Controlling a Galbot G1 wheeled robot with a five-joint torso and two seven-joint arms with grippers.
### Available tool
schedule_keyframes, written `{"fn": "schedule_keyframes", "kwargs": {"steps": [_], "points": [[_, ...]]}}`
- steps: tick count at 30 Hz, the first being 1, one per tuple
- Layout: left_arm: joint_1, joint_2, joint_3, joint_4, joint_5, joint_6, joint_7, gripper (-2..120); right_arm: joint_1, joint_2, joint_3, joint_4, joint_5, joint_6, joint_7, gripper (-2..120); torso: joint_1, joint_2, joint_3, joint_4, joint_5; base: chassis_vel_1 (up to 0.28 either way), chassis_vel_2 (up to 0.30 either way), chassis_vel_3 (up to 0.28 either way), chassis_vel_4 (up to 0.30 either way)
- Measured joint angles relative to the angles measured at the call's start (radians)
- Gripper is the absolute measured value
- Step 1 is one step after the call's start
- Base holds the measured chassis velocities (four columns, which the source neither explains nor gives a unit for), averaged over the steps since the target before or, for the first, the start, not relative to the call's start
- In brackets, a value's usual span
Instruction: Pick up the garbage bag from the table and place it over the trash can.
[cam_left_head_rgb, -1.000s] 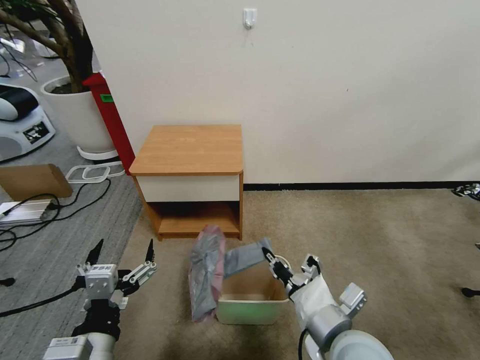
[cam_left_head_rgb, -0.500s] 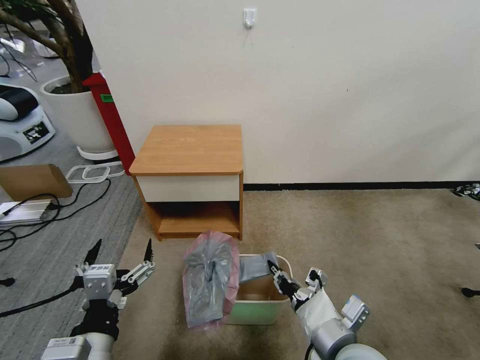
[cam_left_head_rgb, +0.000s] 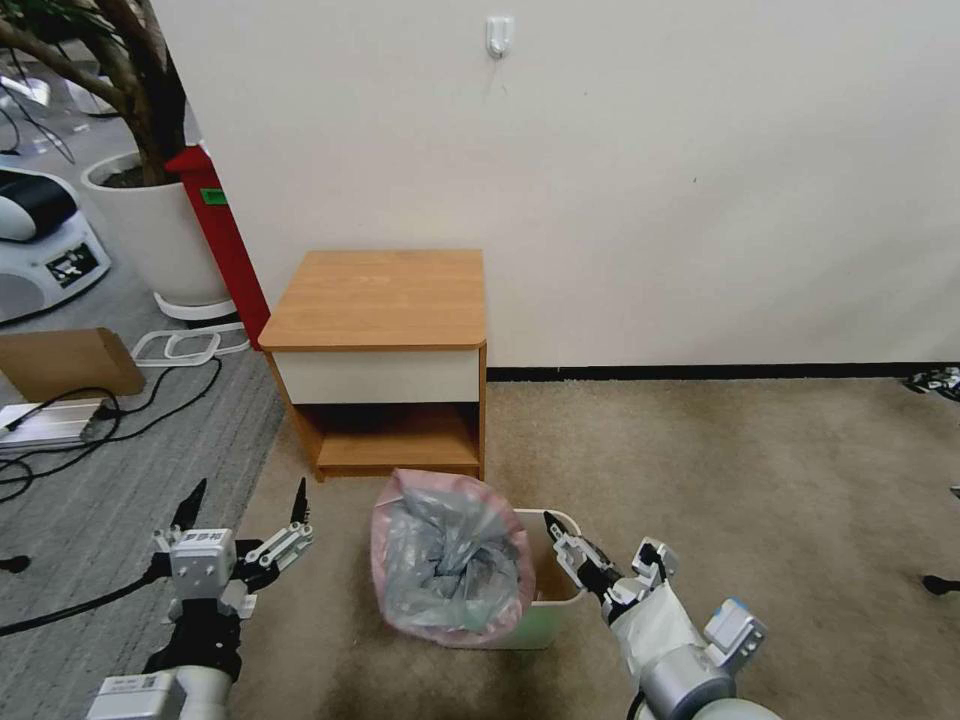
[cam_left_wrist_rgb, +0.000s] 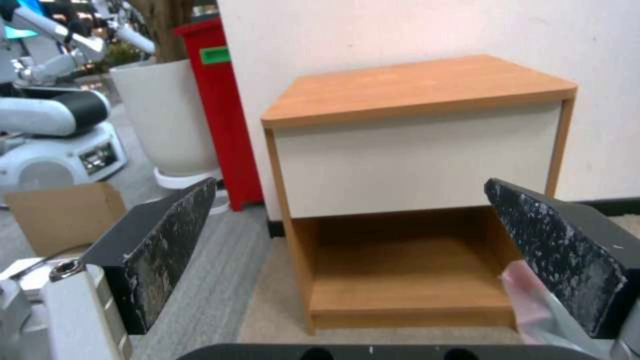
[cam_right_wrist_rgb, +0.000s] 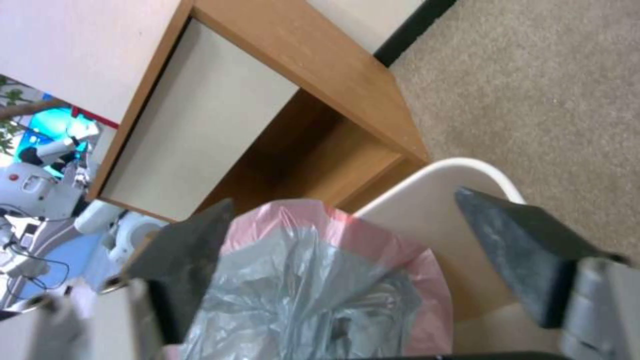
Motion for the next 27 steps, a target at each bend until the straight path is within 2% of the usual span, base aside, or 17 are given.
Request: {"fn": "schedule_keyframes", "kwargs": {"steps": [2,7,14,17,23,27], "points": [[-0.003,0.004,0.02,0.0,0.02,0.005,0.003,100,-0.002,0.007,-0.004,0.0,-0.007,0.006,-0.001,99,0.0,0.0,0.0,0.0,0.0,0.0,0.0,0.0,0.0],[-0.012,0.024,0.063,0.0,0.03,0.022,0.011,100,-0.012,0.01,-0.014,-0.001,-0.019,0.017,-0.002,100,0.0,0.0,0.0,0.0,0.0,0.0,0.0,0.0,0.0],[-0.061,0.092,0.196,0.0,0.025,0.151,0.039,100,-0.028,0.017,-0.04,-0.012,-0.077,0.056,-0.004,100,0.0,0.0,0.0,0.0,0.0,0.0,0.0,0.0,0.0],[-0.077,0.107,0.236,0.0,0.025,0.181,0.038,100,-0.03,0.021,-0.053,-0.022,-0.103,0.074,-0.004,100,0.0,0.0,0.0,0.0,0.0,0.0,0.0,0.0,0.0],[-0.147,0.135,0.291,0.001,0.027,0.25,0.016,99,-0.044,0.042,-0.086,-0.037,-0.144,0.106,-0.005,100,0.0,0.0,0.0,0.0,0.0,0.0,0.0,0.0,0.0],[-0.226,0.16,0.348,0.058,0.013,0.317,-0.018,95,-0.053,0.063,-0.114,-0.052,-0.184,0.14,-0.007,100,0.0,0.0,0.0,-0.0001,-0.0001,0.0,0.0,0.0,0.0]]}}
